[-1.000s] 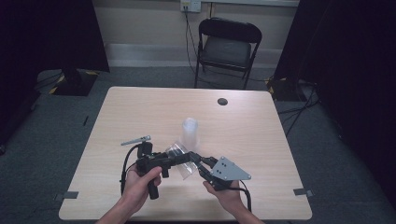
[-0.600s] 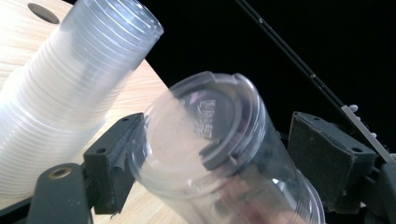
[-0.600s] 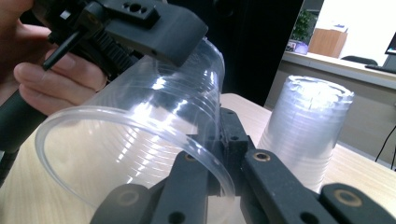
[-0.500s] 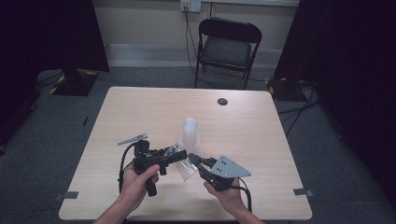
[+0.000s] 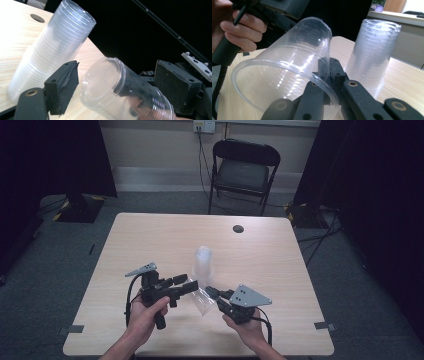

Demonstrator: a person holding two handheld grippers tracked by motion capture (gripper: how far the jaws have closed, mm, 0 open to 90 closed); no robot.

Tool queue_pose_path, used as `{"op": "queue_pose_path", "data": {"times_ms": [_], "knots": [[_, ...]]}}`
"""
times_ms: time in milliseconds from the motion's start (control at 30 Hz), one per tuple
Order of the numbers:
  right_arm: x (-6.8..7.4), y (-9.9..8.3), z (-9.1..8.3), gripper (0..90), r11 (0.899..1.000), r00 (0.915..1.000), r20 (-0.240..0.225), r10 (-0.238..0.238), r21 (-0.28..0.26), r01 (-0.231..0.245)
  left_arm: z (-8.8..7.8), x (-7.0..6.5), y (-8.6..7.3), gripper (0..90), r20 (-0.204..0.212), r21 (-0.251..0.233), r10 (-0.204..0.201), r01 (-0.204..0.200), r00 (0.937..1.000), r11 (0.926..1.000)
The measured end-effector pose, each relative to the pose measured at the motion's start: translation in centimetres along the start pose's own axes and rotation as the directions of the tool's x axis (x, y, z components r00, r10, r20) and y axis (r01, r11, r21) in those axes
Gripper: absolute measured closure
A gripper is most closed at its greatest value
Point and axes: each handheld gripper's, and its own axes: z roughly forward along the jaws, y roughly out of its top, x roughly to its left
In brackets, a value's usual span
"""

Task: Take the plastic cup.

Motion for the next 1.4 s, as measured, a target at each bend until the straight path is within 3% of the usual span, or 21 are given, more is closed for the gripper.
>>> {"op": "queue_pose_path", "data": {"times_ms": [200, 400, 633, 767, 933, 1000, 1033, 1133, 1167, 1233, 1367, 1400], "knots": [[-0.5, -0.2, -0.3, 89.3, 0.999, 0.9998, -0.011, 0.019, 0.040, -0.018, -0.2, 0.2, 0.1, 18.1, 0.004, -0.003, 0.016, -0.016, 0.9999, 0.9999], [-1.0, -0.2, -0.6, 89.4, 0.997, 0.9990, -0.010, 0.044, 0.062, -0.043, -0.4, 0.1, 0.1, 16.0, 0.010, 0.006, 0.063, -0.063, 0.9980, 0.9980], [-1.4, -0.5, -0.6, 89.7, 0.991, 0.9966, -0.018, 0.080, 0.113, -0.077, -0.5, 0.3, 0.1, 15.9, -0.014, 0.034, 0.126, -0.126, 0.9919, 0.9915], [-2.0, -0.8, -0.5, 89.8, 0.986, 0.9945, 0.002, 0.105, 0.131, -0.104, -0.5, 0.3, 0.1, 15.9, -0.041, 0.041, 0.151, -0.149, 0.9877, 0.9879], [-2.5, -0.8, -0.9, 90.0, 0.981, 0.9914, 0.007, 0.131, 0.145, -0.130, -0.6, 0.4, 0.0, 15.6, -0.053, 0.056, 0.213, -0.210, 0.9756, 0.9760], [-2.6, -0.9, -1.0, 90.0, 0.978, 0.9893, 0.014, 0.145, 0.151, -0.146, -0.6, 0.3, 0.0, 16.0, -0.061, 0.067, 0.218, -0.214, 0.9740, 0.9745], [-3.0, -1.0, -1.1, 90.0, 0.971, 0.9854, 0.016, 0.169, 0.166, -0.170, -0.6, 0.4, -0.1, 17.1, -0.065, 0.074, 0.229, -0.224, 0.9713, 0.9718], [-3.5, -1.0, -1.3, 90.0, 0.963, 0.9812, 0.008, 0.193, 0.191, -0.191, -0.3, 0.2, -0.4, 17.2, -0.086, 0.113, 0.291, -0.280, 0.9530, 0.9532], [-3.5, -1.0, -1.3, 90.0, 0.963, 0.9812, 0.008, 0.193, 0.191, -0.191, -0.3, 0.2, -0.4, 17.2, -0.086, 0.113, 0.291, -0.280, 0.9530, 0.9532], [-3.8, -1.0, -1.4, 90.0, 0.956, 0.9778, 0.004, 0.209, 0.211, -0.206, 0.0, 0.1, -0.6, 17.2, -0.091, 0.137, 0.326, -0.312, 0.9410, 0.9400], [-4.6, -1.1, -1.6, 90.0, 0.935, 0.9718, -0.001, 0.236, 0.272, -0.226, 0.3, -0.1, -0.9, 16.4, -0.082, 0.168, 0.376, -0.359, 0.9231, 0.9182], [-4.6, -1.1, -1.6, 90.0, 0.935, 0.9718, -0.001, 0.236, 0.272, -0.226, 0.3, -0.2, -1.0, 16.4, -0.078, 0.173, 0.381, -0.364, 0.9214, 0.9154]]}}
